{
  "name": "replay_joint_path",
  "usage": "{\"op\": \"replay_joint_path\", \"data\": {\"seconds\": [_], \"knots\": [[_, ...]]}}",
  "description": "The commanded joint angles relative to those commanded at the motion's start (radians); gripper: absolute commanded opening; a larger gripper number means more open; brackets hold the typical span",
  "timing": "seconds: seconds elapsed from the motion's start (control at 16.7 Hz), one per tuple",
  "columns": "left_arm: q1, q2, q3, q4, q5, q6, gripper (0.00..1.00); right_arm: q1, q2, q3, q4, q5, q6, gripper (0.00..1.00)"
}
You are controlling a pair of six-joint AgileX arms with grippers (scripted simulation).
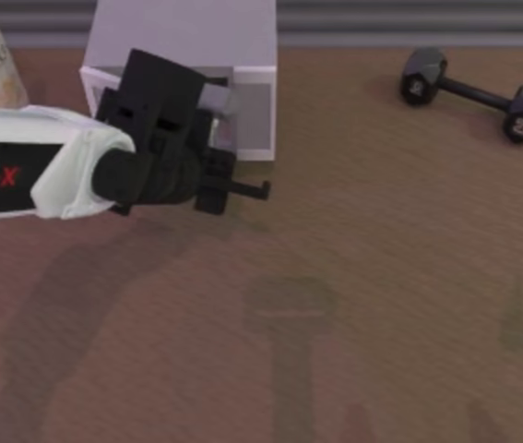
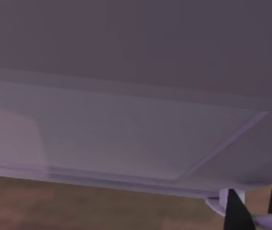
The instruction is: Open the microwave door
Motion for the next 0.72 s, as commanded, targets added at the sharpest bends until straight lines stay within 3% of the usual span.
{"op": "replay_joint_path", "data": {"seconds": [0.36, 0.72], "knots": [[0.000, 0.000, 0.000, 0.000, 0.000, 0.000, 0.00, 0.000, 0.000, 0.000, 0.000, 0.000, 0.000, 1.00], [0.011, -0.021, -0.023, 0.008, 0.036, 0.035, 0.00, 0.000, 0.000, 0.000, 0.000, 0.000, 0.000, 1.00]]}}
